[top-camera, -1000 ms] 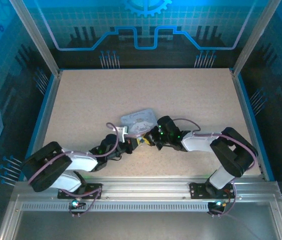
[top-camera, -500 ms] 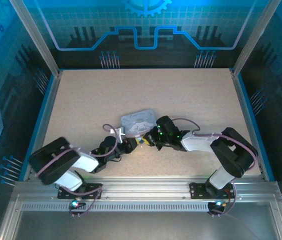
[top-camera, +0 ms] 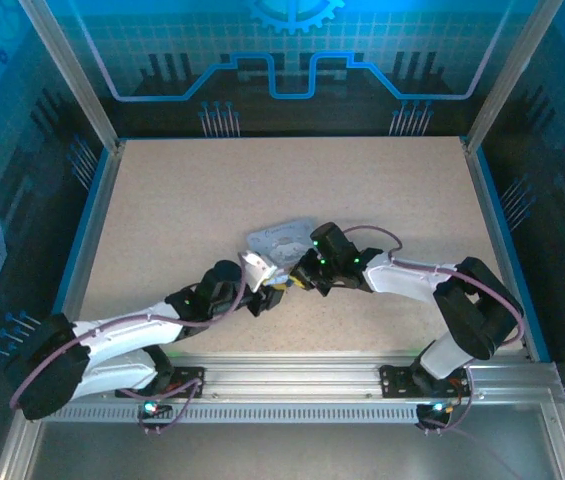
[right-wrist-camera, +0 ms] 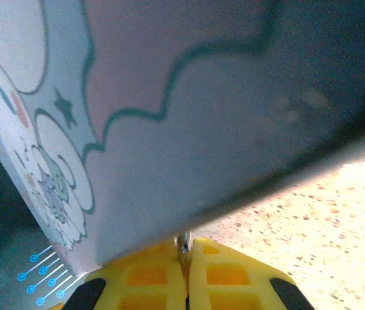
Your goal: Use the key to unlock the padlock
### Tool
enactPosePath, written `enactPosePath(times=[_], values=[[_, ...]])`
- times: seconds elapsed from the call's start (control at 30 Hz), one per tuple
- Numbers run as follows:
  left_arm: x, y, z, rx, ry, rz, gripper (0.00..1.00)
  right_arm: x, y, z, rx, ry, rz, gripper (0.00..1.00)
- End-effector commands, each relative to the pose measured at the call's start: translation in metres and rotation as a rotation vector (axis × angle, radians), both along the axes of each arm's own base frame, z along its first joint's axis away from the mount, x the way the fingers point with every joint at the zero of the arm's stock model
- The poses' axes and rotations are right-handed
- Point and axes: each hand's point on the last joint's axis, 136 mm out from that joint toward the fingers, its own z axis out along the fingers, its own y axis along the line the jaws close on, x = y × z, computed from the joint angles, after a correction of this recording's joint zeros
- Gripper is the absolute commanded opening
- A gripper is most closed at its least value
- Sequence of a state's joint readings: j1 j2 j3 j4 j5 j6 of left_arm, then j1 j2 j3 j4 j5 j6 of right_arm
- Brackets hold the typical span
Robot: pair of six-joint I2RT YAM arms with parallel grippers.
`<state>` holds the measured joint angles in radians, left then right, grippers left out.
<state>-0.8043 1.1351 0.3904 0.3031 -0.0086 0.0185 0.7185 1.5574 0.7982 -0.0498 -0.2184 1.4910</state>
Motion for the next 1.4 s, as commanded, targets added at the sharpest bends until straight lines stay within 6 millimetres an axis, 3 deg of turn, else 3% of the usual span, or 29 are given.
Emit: enactPosePath(times=[0.0, 0.37, 0.83, 1.37], values=[[0.000, -0.001, -0.008, 0.151, -0.106, -0.092, 0.42, 0.003, 0.002, 0.011, 0.019, -0.004, 0.019, 0.00], [-0.010, -0.020, -0.016, 0.256, -0.233, -0.159, 0.33, 0.004, 0.003, 0.012, 0.029, 0.003, 0.025, 0.00], [0.004, -0.023, -0.024, 0.296, -0.256, -0.109, 0.34, 0.004, 0.003, 0.014, 0.031, -0.001, 0.022, 0.00], [0.008, -0.029, -0.019, 0.261, -0.249, -0.085, 0.37, 0.003, 0.005, 0.012, 0.030, 0.002, 0.024, 0.00]])
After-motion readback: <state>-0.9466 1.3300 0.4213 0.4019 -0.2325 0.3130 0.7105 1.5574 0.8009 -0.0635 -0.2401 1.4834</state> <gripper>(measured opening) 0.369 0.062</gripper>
